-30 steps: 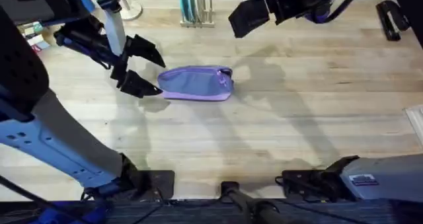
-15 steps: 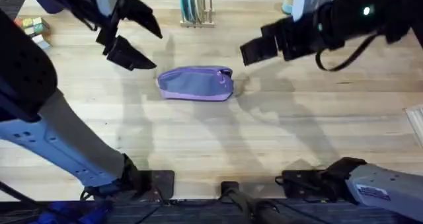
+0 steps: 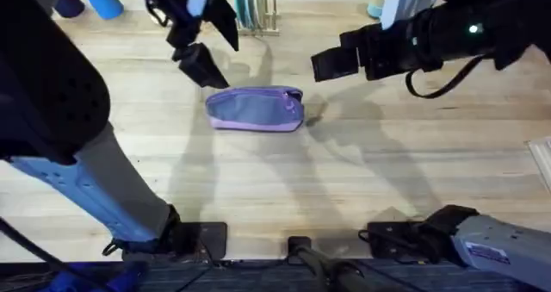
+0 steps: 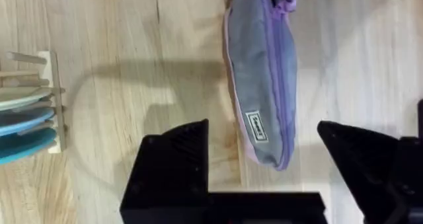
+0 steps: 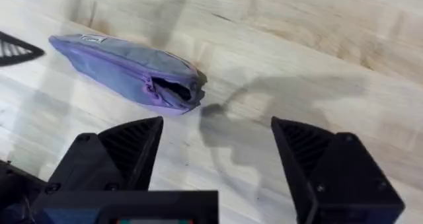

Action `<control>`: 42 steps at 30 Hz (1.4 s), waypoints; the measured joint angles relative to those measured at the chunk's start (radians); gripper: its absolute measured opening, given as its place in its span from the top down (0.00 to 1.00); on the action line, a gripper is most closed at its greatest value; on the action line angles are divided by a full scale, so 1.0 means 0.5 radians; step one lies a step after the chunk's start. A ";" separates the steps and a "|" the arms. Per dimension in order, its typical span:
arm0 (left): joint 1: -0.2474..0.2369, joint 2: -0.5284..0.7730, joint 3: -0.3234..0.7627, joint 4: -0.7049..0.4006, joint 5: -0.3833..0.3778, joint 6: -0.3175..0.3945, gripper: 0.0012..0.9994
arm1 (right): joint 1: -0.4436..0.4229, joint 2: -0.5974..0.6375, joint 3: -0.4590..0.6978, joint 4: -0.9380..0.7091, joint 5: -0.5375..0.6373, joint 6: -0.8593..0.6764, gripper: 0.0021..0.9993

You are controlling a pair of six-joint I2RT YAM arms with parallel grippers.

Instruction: Unzip the bag, pick up the pens from the table one at a time and place them inside, then zip the bag closed.

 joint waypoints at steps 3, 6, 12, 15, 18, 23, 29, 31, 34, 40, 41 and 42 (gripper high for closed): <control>-0.052 0.000 0.000 0.062 -0.033 -0.157 0.00 | 0.000 0.000 0.000 0.000 0.000 0.001 0.00; -0.068 0.000 0.000 0.089 -0.029 -0.262 0.00 | 0.000 0.000 0.000 -0.001 0.000 0.001 0.00; -0.068 0.000 -0.010 0.082 0.060 -0.343 0.00 | 0.000 0.000 0.000 0.000 0.000 -0.001 0.00; -0.068 -0.002 -0.091 0.116 0.119 -0.345 0.00 | 0.000 0.000 0.000 0.000 0.000 -0.002 0.00; -0.068 -0.002 -0.341 0.304 0.190 -0.347 0.00 | 0.000 0.000 0.000 0.005 0.000 -0.002 0.00; -0.081 -0.002 -0.598 0.599 0.250 -0.354 0.00 | 0.000 0.001 0.000 0.020 0.000 -0.003 0.00; -0.104 -0.002 -0.696 0.680 0.274 -0.359 0.06 | 0.000 0.000 -0.014 0.009 -0.135 0.007 0.00; -0.103 -0.002 -0.696 0.680 0.278 -0.360 0.21 | 0.003 0.000 -0.051 0.013 -0.184 0.030 0.00; -0.104 -0.002 -0.696 0.665 0.288 -0.367 0.57 | 0.041 0.000 -0.137 0.014 -0.220 0.054 0.00; -0.106 -0.002 -0.703 0.632 0.295 -0.374 0.95 | 0.322 0.000 -0.331 0.230 -0.235 0.245 0.00; -0.106 -0.002 -0.703 0.628 0.295 -0.374 0.95 | 0.354 0.000 -0.353 0.264 -0.219 0.284 0.00; -0.106 -0.002 -0.703 0.626 0.295 -0.374 0.96 | 0.381 0.000 -0.375 0.293 -0.203 0.315 0.00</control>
